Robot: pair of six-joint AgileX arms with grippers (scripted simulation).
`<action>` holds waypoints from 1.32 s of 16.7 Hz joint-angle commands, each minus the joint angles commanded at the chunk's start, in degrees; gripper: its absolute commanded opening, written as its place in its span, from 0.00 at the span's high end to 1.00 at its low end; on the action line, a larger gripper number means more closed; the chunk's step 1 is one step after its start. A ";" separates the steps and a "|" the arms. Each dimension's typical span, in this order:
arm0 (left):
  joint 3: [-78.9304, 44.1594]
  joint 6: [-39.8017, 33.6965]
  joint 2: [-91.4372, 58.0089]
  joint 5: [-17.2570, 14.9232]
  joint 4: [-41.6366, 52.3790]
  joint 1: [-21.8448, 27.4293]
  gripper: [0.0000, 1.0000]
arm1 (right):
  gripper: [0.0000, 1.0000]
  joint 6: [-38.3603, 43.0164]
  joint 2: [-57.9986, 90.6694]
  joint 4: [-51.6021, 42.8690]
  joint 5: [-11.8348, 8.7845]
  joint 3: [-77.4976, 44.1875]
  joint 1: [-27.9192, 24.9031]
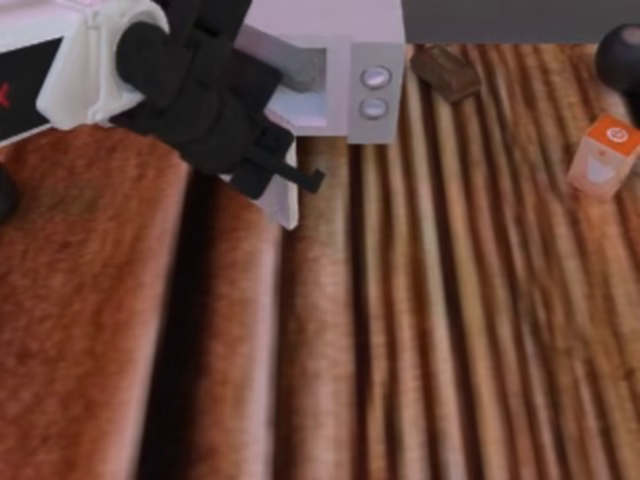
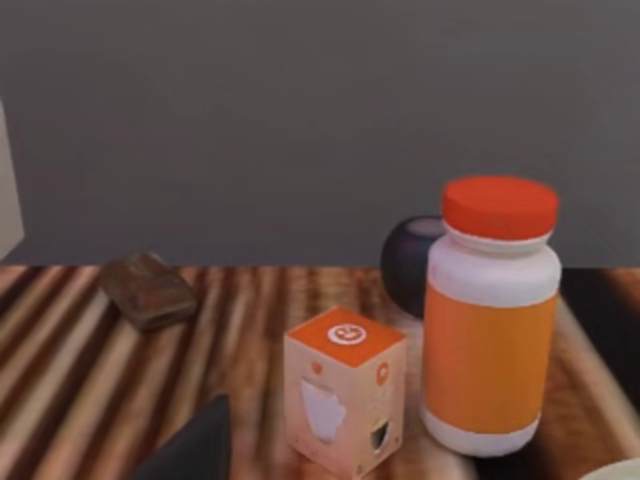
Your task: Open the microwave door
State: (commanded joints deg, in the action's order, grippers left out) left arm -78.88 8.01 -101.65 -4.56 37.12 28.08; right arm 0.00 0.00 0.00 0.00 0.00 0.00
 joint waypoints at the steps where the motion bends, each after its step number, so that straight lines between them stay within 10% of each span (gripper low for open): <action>1: 0.00 0.00 0.00 0.00 0.00 0.00 1.00 | 0.00 0.00 0.00 0.00 0.00 0.00 0.00; 22: 2.94 7.38 2.57 -4.18 0.50 -2.76 1.00 | 0.00 0.00 0.00 0.00 0.00 0.00 0.00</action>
State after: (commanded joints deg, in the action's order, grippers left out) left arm -75.94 15.39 -99.08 -8.74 37.62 25.31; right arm 0.00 0.00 0.00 0.00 0.00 0.00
